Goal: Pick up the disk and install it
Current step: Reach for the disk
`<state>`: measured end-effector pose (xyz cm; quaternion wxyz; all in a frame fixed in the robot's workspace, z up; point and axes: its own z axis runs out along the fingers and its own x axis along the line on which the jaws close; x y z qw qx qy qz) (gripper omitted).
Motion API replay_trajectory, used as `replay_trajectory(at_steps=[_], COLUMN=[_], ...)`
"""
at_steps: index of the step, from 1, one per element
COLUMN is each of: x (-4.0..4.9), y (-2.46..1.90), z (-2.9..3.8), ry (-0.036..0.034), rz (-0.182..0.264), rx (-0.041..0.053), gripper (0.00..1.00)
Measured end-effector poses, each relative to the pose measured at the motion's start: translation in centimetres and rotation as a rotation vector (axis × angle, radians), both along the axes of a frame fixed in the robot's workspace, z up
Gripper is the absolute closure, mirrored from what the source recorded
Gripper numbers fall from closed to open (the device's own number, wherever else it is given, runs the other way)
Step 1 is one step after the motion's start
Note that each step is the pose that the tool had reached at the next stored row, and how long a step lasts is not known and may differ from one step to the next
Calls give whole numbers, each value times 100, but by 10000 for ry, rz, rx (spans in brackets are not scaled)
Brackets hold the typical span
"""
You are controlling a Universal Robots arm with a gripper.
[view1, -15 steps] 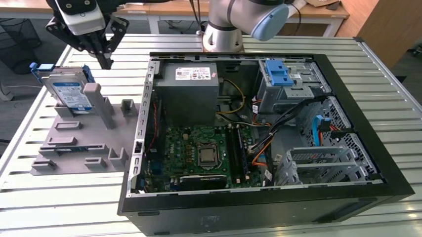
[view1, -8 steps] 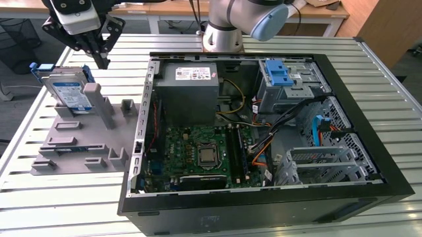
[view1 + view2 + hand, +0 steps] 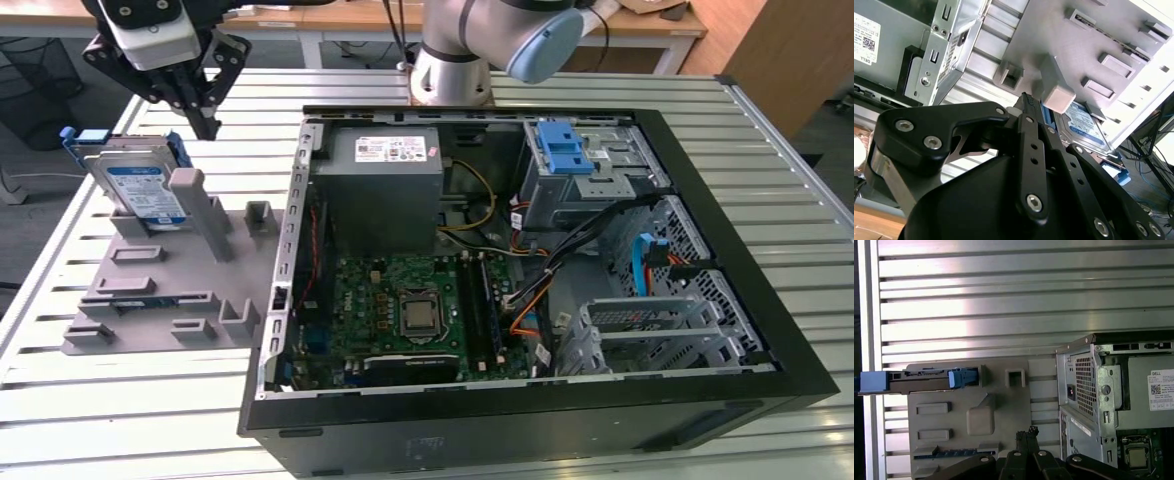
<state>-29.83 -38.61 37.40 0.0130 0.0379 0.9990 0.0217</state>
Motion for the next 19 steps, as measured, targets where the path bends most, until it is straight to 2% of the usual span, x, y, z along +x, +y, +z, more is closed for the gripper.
replay_trajectory(at_steps=[6,19], x=[-38,-55], y=[3,3], z=[-1,-2], ry=[0,-1], rz=[1,0], rx=[0,0], gripper=[89,89])
